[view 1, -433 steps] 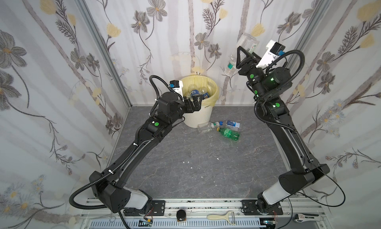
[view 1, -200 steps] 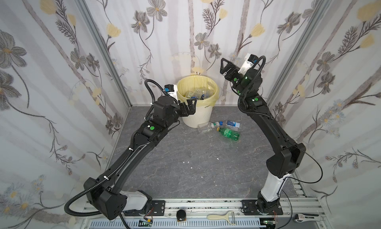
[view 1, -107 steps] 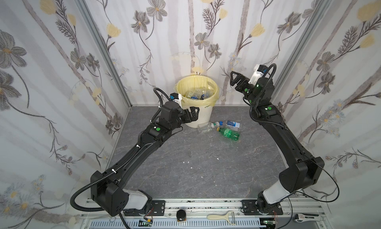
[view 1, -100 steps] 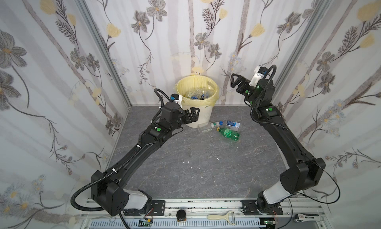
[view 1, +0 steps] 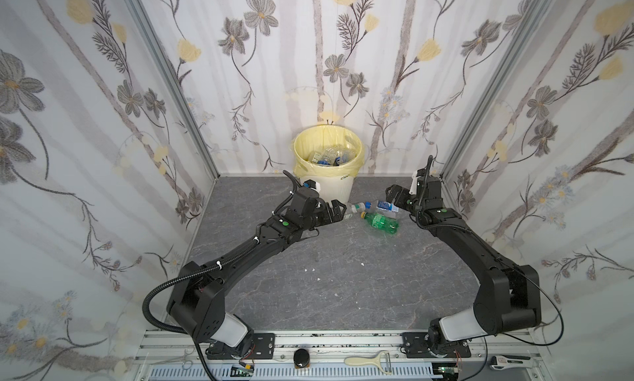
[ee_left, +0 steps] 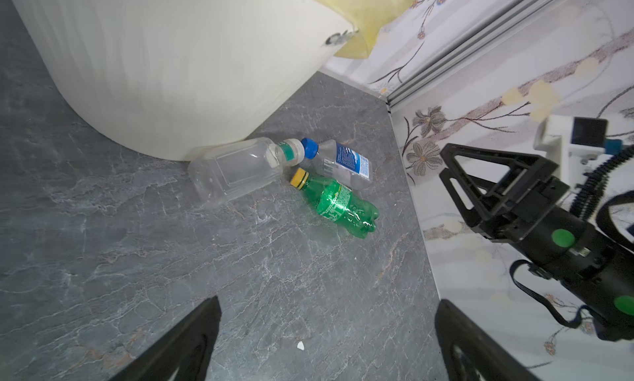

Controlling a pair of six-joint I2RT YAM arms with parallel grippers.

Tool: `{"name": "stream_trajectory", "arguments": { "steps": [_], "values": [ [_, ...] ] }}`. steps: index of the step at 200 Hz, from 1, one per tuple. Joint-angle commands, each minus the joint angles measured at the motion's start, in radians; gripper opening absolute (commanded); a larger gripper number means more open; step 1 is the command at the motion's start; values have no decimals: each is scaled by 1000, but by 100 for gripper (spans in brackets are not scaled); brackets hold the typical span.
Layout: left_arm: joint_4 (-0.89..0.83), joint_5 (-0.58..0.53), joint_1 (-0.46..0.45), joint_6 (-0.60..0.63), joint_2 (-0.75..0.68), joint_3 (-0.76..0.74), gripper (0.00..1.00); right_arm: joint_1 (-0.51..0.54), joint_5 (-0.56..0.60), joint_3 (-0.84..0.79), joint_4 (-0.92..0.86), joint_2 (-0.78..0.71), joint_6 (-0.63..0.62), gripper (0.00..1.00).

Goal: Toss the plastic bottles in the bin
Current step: 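Lower both grippers from the bin toward the green Sprite bottle, then close the left gripper around the body of the green Sprite bottle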

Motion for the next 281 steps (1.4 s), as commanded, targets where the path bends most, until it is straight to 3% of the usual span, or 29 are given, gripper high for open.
{"name": "stream_trajectory", "arguments": {
  "steps": [1,62,139,196,281],
  "values": [
    [65,9,-7,-43,4,-12,100,-8,-69,24,-61,84,-42,100],
    [68,-4,-9,-56,-17,-58,100,-7,-89,98,-123,252,-80,100],
    [69,-16,-8,-53,0,-69,100,102,-97,39,-110,266,-71,100],
    [68,-23,12,-14,5,-88,100,159,-150,-53,-65,145,-19,100],
    [65,39,-12,163,257,90,100,28,-183,-174,-52,-59,6,100]
  ]
}}
